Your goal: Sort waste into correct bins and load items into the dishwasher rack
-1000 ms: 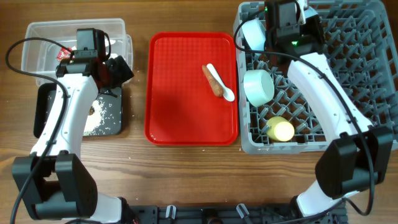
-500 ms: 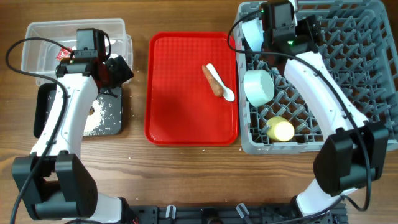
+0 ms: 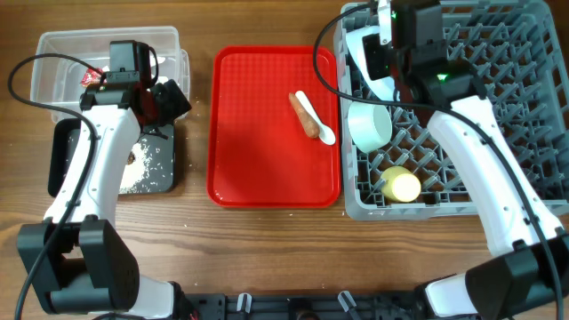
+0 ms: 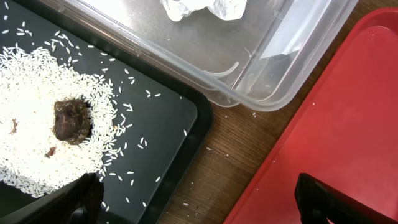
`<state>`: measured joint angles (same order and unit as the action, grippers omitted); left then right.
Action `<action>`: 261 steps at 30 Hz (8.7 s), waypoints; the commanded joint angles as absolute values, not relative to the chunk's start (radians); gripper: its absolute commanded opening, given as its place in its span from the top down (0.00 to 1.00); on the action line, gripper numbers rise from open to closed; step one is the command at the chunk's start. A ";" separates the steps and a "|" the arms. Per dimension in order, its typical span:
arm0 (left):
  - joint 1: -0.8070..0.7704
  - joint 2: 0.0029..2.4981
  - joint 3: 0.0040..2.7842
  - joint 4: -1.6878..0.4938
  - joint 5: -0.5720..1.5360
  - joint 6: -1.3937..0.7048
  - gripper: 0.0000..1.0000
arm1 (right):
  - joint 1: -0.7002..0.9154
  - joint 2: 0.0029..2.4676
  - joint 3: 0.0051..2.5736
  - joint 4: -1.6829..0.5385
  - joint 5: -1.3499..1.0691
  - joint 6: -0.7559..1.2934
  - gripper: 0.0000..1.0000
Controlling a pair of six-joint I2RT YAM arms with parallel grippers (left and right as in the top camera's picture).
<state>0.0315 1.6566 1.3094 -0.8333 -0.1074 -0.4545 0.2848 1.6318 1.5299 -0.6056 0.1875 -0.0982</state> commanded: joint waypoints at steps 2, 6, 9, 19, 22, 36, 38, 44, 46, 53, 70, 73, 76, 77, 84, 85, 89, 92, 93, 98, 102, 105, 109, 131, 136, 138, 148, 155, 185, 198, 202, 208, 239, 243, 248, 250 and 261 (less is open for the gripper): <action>0.036 1.638 1.324 -0.833 -0.113 -0.453 0.00 | 0.398 1.678 1.530 -0.599 0.051 -0.045 0.43; 0.036 1.638 1.324 -0.833 -0.113 -0.453 0.00 | 0.515 1.745 1.530 -0.581 0.051 -0.057 0.44; 0.036 1.638 1.324 -0.833 -0.113 -0.453 0.00 | 0.517 1.880 1.530 -0.599 0.036 -0.099 0.53; 0.036 1.638 1.324 -0.833 -0.113 -0.453 0.00 | 0.516 2.110 1.530 -0.592 0.204 -0.065 0.60; 0.036 1.638 1.324 -0.833 -0.113 -0.453 0.00 | 0.513 2.110 1.530 -0.585 0.229 -0.039 0.61; 0.036 1.638 1.324 -0.833 -0.114 -0.453 0.00 | 0.496 2.153 1.530 -0.741 0.044 0.004 0.53; 0.036 1.638 1.324 -0.833 -0.113 -0.453 0.00 | 0.496 2.153 1.530 -0.756 -0.001 0.004 0.53; 0.036 1.638 1.324 -0.833 -0.113 -0.453 0.00 | 0.496 2.153 1.530 -0.727 -0.006 0.004 0.54; 0.036 1.638 1.324 -0.833 -0.114 -0.453 0.00 | 0.496 2.153 1.530 -0.722 -0.006 0.028 0.62; 0.036 1.638 1.324 -0.833 -0.113 -0.453 0.00 | 0.496 2.157 1.530 -0.681 0.002 0.056 0.72; 0.036 1.638 1.324 -0.833 -0.113 -0.453 0.00 | 0.496 2.204 1.553 -0.706 0.021 0.082 0.92; 0.036 1.638 1.324 -0.833 -0.113 -0.453 0.00 | 0.496 2.122 1.589 -0.738 0.021 0.081 0.92; 0.036 1.638 1.324 -0.833 -0.113 -0.453 0.00 | 0.496 2.003 1.635 -0.793 0.022 0.079 0.91; 0.036 1.638 1.324 -0.833 -0.113 -0.453 0.00 | 0.496 1.943 1.638 -0.800 0.022 0.078 0.91; 0.036 1.638 1.324 -0.833 -0.113 -0.453 0.00 | 0.405 1.591 1.638 -0.933 0.217 0.083 0.91; 0.036 1.638 1.324 -0.833 -0.113 -0.453 0.00 | 0.363 1.577 1.638 -0.963 0.257 0.105 0.91; 0.036 1.638 1.324 -0.833 -0.113 -0.453 0.00 | 0.149 1.580 1.592 -1.048 0.291 0.337 0.96; 0.036 1.638 1.324 -0.833 -0.113 -0.453 0.00 | 0.025 1.580 1.498 -1.047 0.283 0.619 0.96; 0.036 1.638 1.324 -0.833 -0.113 -0.453 0.00 | -0.003 1.580 1.459 -1.044 0.282 0.744 0.96; 0.036 1.638 1.324 -0.833 -0.113 -0.453 0.00 | -0.017 1.581 1.295 -0.994 0.183 1.255 0.96; 0.036 1.638 1.324 -0.833 -0.113 -0.453 0.00 | -0.017 1.582 1.235 -0.957 0.133 1.336 0.37; 0.036 1.638 1.324 -0.833 -0.113 -0.453 0.00 | -0.017 1.578 1.237 -0.959 0.131 1.286 0.38; 0.036 1.638 1.324 -0.833 -0.113 -0.453 0.00 | -0.017 1.464 1.269 -0.936 0.142 1.024 0.39; -0.508 1.820 1.324 -0.469 -0.069 -0.253 0.01 | -0.017 1.207 1.291 -0.824 0.050 0.497 0.00; -0.507 1.981 1.324 -0.471 -0.001 -0.134 0.07 | -0.017 1.207 1.290 -0.828 0.044 0.498 0.00; -0.508 2.032 1.324 -0.447 0.022 -0.111 0.11 | -0.017 1.207 1.290 -0.828 0.043 0.498 0.00; -0.508 2.059 1.324 -0.411 0.017 -0.113 0.79 | -0.017 1.207 1.290 -0.835 0.043 0.498 0.00; -0.490 1.872 1.325 -0.459 -0.002 -0.155 0.72 | -0.017 1.207 1.290 -0.834 0.043 0.496 0.01; -0.480 2.074 1.324 -0.453 0.047 -0.087 0.90 | -0.017 1.208 1.288 -0.832 0.043 0.496 0.00; -0.083 1.574 1.349 -0.854 -0.256 -0.652 0.96 | -0.017 1.208 1.288 -0.831 0.043 0.497 0.01; 0.102 1.637 1.339 -0.917 -0.256 -0.854 0.96 | -0.017 1.208 1.288 -0.831 0.043 0.497 0.00; 0.175 1.809 1.322 -0.940 -0.273 -1.275 0.76 | -0.017 1.208 1.288 -0.832 0.043 0.497 0.00; 0.169 1.343 1.413 -0.985 -0.240 -1.039 0.00 | -0.017 0.705 1.508 -0.949 -0.234 0.182 0.00; 0.169 1.343 1.413 -0.985 -0.240 -1.039 0.00 | -0.017 0.704 1.460 -1.034 -0.064 0.186 0.00; 0.169 1.343 1.413 -0.985 -0.240 -1.039 0.00 | -0.020 0.618 1.041 -0.621 -0.028 0.157 0.00; 0.169 1.343 1.413 -0.986 -0.240 -1.039 0.00 | -0.021 0.513 0.717 -0.283 -0.085 0.157 0.00; 0.169 1.343 1.413 -0.985 -0.240 -1.039 0.00 | -0.021 0.108 0.021 0.127 -0.075 0.157 0.01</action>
<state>0.1703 1.3514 1.4120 -0.9878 -0.2382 -1.0546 -0.0196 0.1543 0.0605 0.1207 -0.0959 0.1696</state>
